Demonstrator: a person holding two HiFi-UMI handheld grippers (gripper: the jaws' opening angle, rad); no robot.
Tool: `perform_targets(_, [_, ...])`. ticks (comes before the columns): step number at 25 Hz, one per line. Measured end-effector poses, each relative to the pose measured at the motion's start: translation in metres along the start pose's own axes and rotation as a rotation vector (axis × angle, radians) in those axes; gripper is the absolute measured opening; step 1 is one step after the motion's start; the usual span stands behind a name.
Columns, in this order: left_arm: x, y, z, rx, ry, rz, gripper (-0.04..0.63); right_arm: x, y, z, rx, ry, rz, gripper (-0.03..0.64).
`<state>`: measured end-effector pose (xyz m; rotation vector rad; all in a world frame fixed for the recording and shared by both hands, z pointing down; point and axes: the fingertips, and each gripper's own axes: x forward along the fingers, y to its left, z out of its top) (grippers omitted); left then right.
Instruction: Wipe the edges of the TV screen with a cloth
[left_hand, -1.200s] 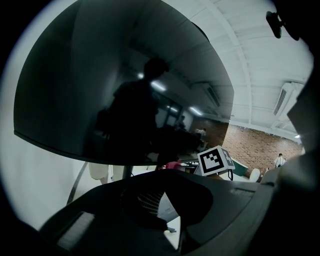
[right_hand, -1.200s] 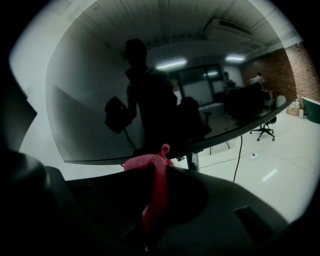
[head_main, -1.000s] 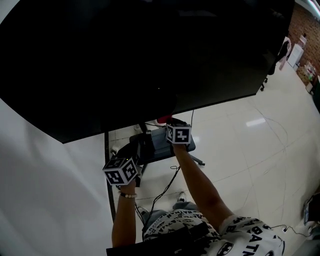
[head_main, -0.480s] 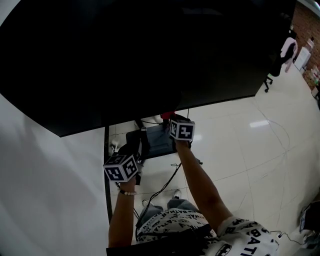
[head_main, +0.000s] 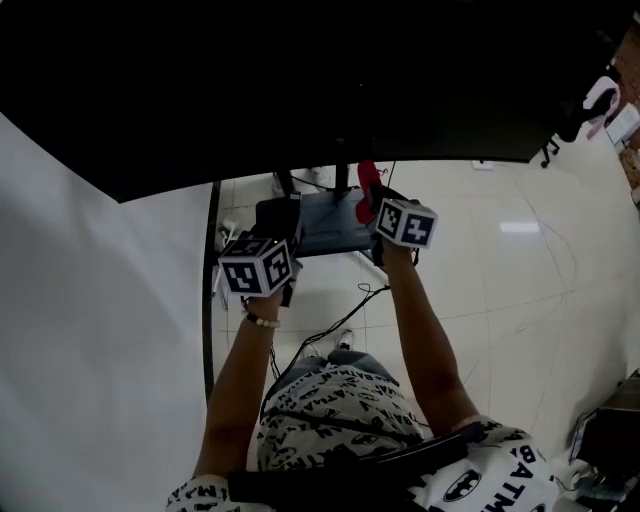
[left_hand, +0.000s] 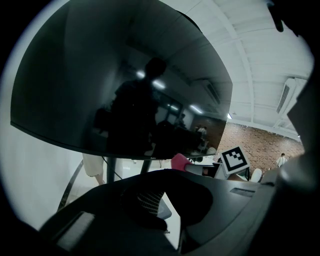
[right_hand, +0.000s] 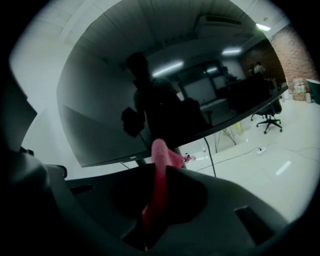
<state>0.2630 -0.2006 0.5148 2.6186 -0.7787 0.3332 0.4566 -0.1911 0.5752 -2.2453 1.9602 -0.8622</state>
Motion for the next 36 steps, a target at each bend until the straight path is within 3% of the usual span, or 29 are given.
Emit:
perform_targets(3, [-0.006,0.007,0.001,-0.008,-0.028,0.009,-0.006,-0.024,0.023,-0.009,-0.06,-0.001,0.101,0.058])
perform_targets(10, [-0.023,0.013,0.009,0.007,-0.087,0.016,-0.006,-0.071,0.069,0.008,-0.161,-0.047,0.2,0.058])
perform_targets(18, [-0.023,0.001,0.02,0.043,-0.116,-0.027,-0.006,-0.086,0.097,0.034,-0.255,-0.107,0.176,0.057])
perform_targets(30, [-0.042,0.014,0.01,-0.002,-0.108,-0.034,-0.006,-0.089,0.11,0.003,-0.215,-0.07,0.136,0.057])
perform_targets(36, [-0.058,0.027,0.015,0.001,-0.121,0.005,-0.006,-0.08,0.133,-0.006,-0.198,-0.058,0.183,0.057])
